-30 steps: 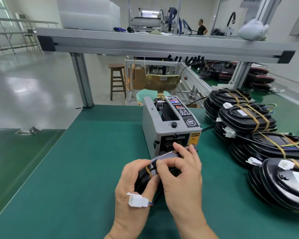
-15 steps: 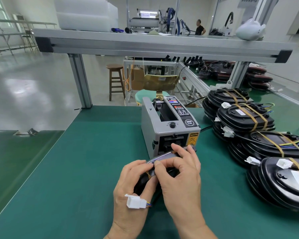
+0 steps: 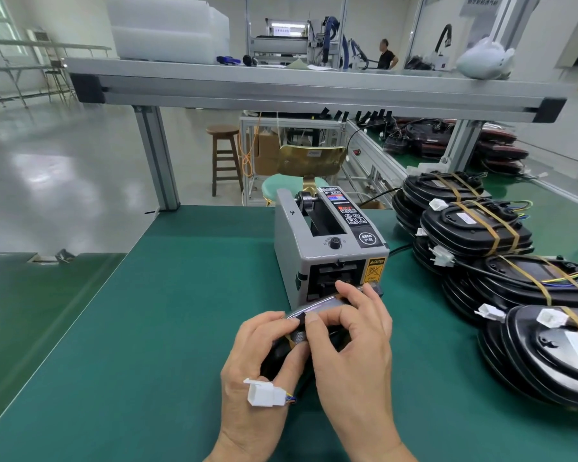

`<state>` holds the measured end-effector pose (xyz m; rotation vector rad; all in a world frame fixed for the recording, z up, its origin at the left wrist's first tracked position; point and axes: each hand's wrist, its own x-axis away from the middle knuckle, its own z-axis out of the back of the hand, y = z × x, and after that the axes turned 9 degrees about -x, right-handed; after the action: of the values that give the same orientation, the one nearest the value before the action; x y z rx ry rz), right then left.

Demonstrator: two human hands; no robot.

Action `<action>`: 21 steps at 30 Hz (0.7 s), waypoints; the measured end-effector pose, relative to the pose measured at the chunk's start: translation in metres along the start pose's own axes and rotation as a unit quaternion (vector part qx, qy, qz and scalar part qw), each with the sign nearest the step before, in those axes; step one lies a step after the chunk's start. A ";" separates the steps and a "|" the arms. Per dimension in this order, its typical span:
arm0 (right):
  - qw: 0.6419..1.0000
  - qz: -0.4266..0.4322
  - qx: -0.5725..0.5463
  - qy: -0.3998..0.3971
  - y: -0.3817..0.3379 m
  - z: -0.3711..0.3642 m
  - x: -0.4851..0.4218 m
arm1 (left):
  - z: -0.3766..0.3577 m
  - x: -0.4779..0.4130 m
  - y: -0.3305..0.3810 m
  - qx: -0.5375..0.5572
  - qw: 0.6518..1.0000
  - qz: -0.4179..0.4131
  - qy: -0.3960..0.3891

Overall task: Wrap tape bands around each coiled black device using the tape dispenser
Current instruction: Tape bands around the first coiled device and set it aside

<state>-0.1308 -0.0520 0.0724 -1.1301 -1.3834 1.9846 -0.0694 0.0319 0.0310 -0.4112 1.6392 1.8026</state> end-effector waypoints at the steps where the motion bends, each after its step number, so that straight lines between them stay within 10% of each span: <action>1: 1.000 0.008 0.002 0.006 0.000 -0.001 0.000 | 0.000 0.000 0.000 -0.001 1.000 -0.004 -0.001; 21: 0.990 0.093 0.105 0.023 0.015 0.001 -0.022 | 0.000 0.001 0.004 0.081 0.993 0.081 -0.005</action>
<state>-0.1181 -0.0751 0.0663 -1.2354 -1.0487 2.1593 -0.0726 0.0317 0.0334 -0.2018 1.8413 1.7660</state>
